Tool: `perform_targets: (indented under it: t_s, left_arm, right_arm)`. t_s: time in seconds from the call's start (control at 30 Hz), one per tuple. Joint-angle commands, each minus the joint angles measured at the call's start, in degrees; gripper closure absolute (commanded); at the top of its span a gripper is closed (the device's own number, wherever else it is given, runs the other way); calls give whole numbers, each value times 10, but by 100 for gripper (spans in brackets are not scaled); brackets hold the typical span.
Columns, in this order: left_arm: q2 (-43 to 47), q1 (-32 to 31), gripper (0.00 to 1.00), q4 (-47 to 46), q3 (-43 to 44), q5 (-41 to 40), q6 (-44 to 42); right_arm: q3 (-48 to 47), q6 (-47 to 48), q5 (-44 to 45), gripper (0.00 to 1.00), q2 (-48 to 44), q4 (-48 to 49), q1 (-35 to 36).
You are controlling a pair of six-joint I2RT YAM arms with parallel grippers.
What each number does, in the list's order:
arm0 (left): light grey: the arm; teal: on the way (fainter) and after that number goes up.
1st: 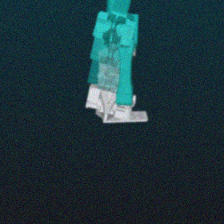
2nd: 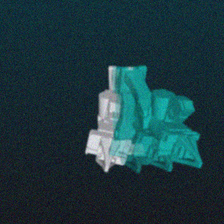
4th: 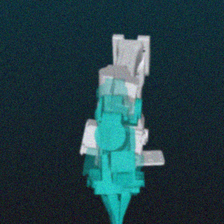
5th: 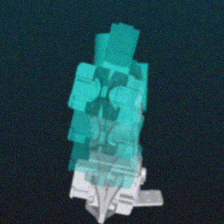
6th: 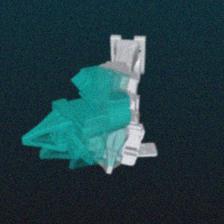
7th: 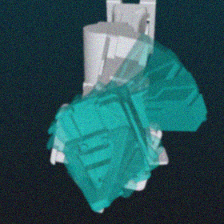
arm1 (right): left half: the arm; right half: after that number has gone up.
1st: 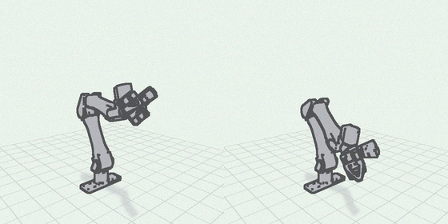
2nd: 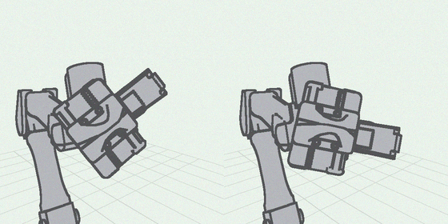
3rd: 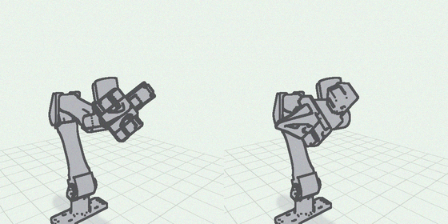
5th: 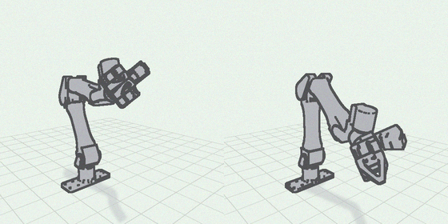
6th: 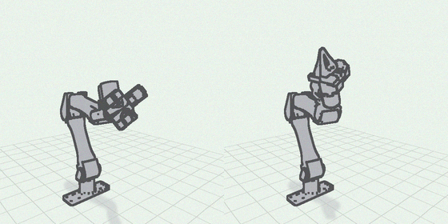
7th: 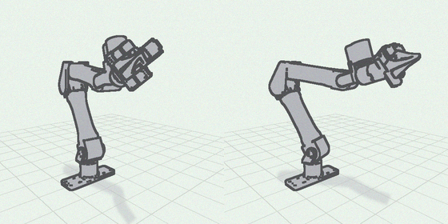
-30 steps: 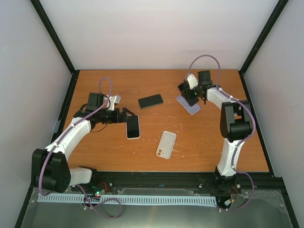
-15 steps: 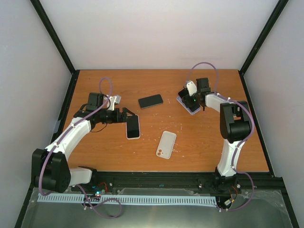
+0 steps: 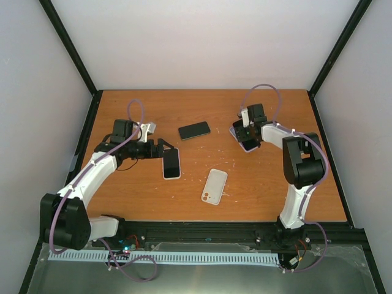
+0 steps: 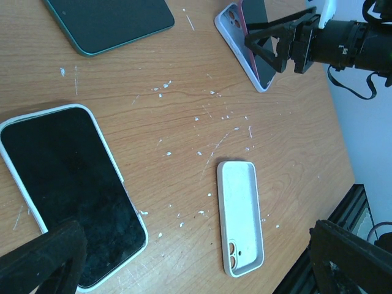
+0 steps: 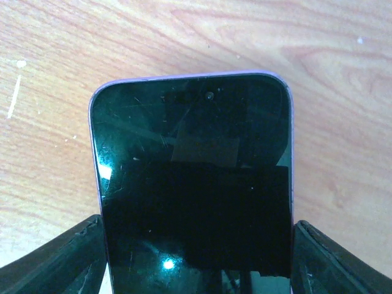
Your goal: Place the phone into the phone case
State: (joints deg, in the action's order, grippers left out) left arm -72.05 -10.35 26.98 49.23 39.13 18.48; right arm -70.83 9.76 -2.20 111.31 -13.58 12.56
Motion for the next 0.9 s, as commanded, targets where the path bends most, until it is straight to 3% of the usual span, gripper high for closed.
perform_targets:
  t_s: [0.0, 0.57, 0.87]
  left_arm:
    - [14, 1, 0, -7, 3, -1, -15]
    - [22, 1, 1, -17, -7, -30, 14]
    - [4, -30, 4, -48, 1, -28, 72]
  right_arm:
    - [22, -80, 19, 47, -42, -41, 27]
    - [159, -278, 110, 45, -123, -105, 149]
    - [214, -329, 88, 36, -162, -91, 217]
